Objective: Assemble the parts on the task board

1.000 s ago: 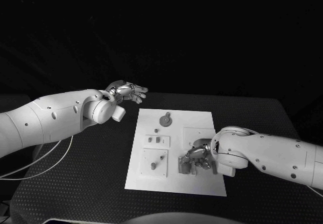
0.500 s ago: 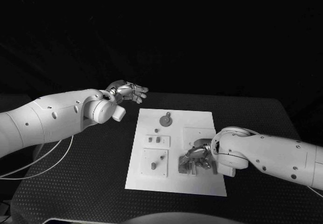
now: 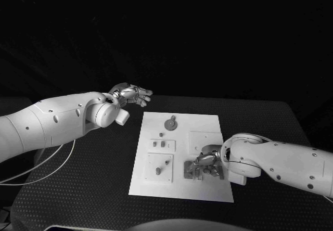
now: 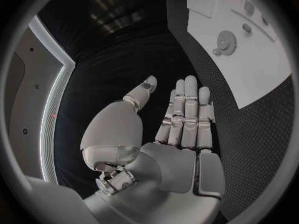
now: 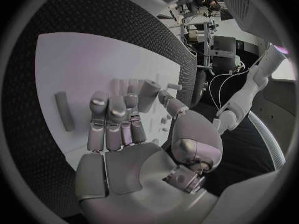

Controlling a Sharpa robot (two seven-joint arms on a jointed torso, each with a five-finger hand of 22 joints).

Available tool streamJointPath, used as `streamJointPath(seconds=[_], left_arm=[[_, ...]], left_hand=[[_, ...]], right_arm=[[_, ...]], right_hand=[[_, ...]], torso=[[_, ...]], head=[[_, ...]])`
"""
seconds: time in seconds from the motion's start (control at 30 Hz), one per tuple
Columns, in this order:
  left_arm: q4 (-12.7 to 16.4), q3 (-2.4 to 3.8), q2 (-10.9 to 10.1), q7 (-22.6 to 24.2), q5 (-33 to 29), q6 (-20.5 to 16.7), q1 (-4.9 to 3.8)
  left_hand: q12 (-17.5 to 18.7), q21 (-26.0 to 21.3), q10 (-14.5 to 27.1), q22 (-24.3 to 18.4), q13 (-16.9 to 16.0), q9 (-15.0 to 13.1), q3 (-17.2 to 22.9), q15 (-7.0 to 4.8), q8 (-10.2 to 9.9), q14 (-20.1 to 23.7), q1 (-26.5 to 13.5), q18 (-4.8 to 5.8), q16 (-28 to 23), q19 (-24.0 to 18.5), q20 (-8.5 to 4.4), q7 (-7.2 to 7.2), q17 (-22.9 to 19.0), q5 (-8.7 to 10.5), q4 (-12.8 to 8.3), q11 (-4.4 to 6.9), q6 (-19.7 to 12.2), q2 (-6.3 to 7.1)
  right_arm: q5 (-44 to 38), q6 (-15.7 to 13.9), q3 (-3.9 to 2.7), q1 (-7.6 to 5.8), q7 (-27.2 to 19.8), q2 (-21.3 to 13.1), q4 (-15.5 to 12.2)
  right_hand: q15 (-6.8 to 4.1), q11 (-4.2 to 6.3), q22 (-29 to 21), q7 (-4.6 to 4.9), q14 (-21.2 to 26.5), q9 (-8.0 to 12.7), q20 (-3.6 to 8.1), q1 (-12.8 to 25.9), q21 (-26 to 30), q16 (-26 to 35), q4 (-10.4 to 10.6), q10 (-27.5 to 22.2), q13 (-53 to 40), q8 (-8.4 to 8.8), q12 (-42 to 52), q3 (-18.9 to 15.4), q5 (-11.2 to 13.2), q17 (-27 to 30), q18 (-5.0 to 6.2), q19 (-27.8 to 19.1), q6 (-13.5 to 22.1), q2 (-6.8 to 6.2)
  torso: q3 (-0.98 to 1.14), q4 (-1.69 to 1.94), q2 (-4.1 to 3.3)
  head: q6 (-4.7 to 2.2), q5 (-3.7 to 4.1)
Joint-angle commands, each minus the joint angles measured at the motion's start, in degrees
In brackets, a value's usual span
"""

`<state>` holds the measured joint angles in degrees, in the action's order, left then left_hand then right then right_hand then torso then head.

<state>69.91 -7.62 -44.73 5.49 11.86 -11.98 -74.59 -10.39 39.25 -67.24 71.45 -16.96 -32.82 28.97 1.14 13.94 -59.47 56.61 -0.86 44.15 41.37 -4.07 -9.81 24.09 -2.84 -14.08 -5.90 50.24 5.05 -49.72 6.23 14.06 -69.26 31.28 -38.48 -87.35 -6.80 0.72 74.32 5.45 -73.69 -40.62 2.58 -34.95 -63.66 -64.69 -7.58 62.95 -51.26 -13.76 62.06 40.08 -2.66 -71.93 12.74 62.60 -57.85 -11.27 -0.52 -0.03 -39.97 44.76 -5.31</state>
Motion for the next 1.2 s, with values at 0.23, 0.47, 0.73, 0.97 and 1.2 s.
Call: streamJointPath(seconds=[0.23,0.47,0.73,0.97,1.2], left_arm=[[0.08,0.03,0.03,0.22,-0.25,0.99,-0.11],[0.09,0.01,-0.06,0.22,-0.25,0.97,-0.10],[0.12,0.01,-0.06,0.20,-0.25,1.02,-0.10],[0.14,0.01,-0.08,0.19,-0.25,0.99,-0.10],[0.14,0.00,-0.10,0.18,-0.25,1.05,-0.10]], left_hand=[[-0.27,-0.24,0.53,0.10,0.00,0.07,-0.04,0.08,0.39,-0.13,-0.67,-0.37,-0.35,0.39,-0.36,-0.04,0.10,-0.13,0.43,0.07,-0.26,-0.18],[-0.28,-0.25,0.54,0.11,0.00,0.07,-0.03,0.08,0.40,-0.12,-0.69,-0.37,-0.37,0.38,-0.36,-0.04,0.12,-0.13,0.46,0.07,-0.26,-0.20],[-0.30,-0.27,0.55,0.13,0.01,0.07,-0.02,0.08,0.40,-0.12,-0.69,-0.37,-0.40,0.38,-0.36,-0.04,0.15,-0.13,0.48,0.07,-0.27,-0.21],[-0.31,-0.28,0.56,0.14,0.01,0.07,-0.01,0.08,0.41,-0.12,-0.70,-0.38,-0.41,0.38,-0.36,-0.03,0.17,-0.13,0.50,0.07,-0.27,-0.22],[-0.33,-0.29,0.57,0.15,0.01,0.08,-0.01,0.09,0.41,-0.12,-0.71,-0.38,-0.43,0.38,-0.35,-0.03,0.19,-0.13,0.52,0.07,-0.27,-0.22]], right_arm=[[-3.55,-5.73,0.04,-0.30,-4.86,-2.92,-2.43],[-3.77,-3.79,0.04,-0.42,-6.27,-4.02,-3.03],[-4.96,-1.53,0.06,-0.27,-6.09,-3.47,-3.39],[-6.39,-1.87,0.07,0.26,-5.05,-2.92,-3.43],[-6.65,-0.71,0.07,0.79,-4.27,-1.95,-2.81]], right_hand=[[-0.31,0.49,-0.40,-0.31,-0.02,-0.61,0.51,-3.18,-0.32,-0.40,-1.85,0.34,0.22,-0.49,0.44,-1.48,-0.12,0.37,2.26,0.43,-0.73,-1.95],[-0.47,0.60,-0.86,-0.44,-0.17,-0.78,0.57,-5.13,-0.14,-0.45,-3.24,0.67,0.57,-0.25,0.39,-4.58,-0.33,0.75,2.26,0.57,-0.86,-1.55],[-0.84,1.18,-1.30,-1.02,-0.89,-0.71,0.50,-10.25,-0.24,-0.72,-8.84,1.76,1.23,-0.33,0.43,-8.99,-0.48,1.40,2.26,0.83,-3.13,3.05],[-1.10,1.70,-1.45,-1.59,-1.71,-0.96,0.38,-13.65,-0.55,-1.08,-8.71,3.12,1.48,-0.86,0.60,-8.18,-0.14,1.60,2.26,1.42,-4.86,2.59],[-1.25,2.48,-1.58,-2.39,-2.80,-1.26,0.38,-14.14,-1.00,-1.75,-8.53,4.79,1.39,-1.60,1.05,-8.14,-0.12,1.53,2.26,2.27,-6.94,4.19]], torso=[[0.01,-0.08,0.07],[0.02,-0.11,0.00],[0.00,-0.12,-0.02],[0.03,-0.05,0.00],[0.01,0.06,-0.03]], head=[[-0.07,-0.12],[-0.09,-0.15],[-0.05,-0.07],[0.06,-0.07],[0.24,-0.07]])
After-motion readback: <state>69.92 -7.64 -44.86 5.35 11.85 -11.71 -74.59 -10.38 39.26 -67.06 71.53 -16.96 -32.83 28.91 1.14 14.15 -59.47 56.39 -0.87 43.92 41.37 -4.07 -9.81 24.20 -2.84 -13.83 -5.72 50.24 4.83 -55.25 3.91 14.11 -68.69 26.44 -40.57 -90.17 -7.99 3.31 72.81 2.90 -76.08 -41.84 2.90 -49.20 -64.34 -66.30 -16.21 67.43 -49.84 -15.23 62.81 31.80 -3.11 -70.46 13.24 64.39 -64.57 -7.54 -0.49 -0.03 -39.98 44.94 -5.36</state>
